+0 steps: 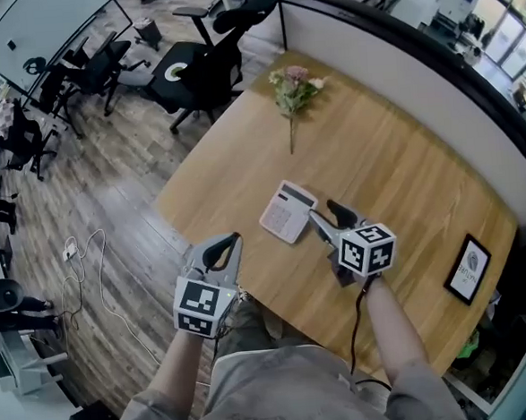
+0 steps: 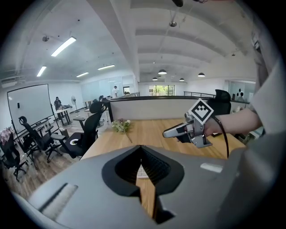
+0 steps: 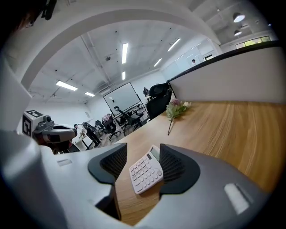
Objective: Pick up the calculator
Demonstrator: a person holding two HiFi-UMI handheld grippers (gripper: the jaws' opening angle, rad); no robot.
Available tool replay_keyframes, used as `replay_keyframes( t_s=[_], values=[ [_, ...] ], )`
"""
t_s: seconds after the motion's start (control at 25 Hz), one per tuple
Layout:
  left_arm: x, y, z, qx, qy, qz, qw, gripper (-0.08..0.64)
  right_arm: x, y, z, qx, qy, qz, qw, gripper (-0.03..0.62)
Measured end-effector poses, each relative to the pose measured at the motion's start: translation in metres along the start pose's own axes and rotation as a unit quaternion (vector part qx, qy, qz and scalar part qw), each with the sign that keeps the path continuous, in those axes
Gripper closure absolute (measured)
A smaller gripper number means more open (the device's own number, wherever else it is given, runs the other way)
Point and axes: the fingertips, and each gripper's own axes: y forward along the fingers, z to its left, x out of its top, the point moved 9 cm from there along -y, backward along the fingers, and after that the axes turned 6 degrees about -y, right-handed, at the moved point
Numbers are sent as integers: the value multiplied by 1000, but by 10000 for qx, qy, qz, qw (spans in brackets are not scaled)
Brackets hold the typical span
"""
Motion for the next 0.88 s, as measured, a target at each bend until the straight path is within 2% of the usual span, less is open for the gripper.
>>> replay_keyframes(
  t_s=[0.12,0.24,0.44,0.72,0.88],
  values=[
    [-4,23,8,-151,31,192,9997,558,-6,22,-13,-3,114,194,9997,378],
    [-5,48,14,-432,123,384,9983,558,-15,43,-27,-29,461,234,9987,379],
    [-2,82,24,-917,389,546,9935,558,-32,66,-43,-331,887,449,9945,379],
    [-20,123,59,-1453,322,862,9851,558,-45,90,-62,-592,1230,542,9892,379],
    [-27,133,73,-1754,508,1001,9781,558,-51,104,-60,-402,1352,655,9878,380]
  ],
)
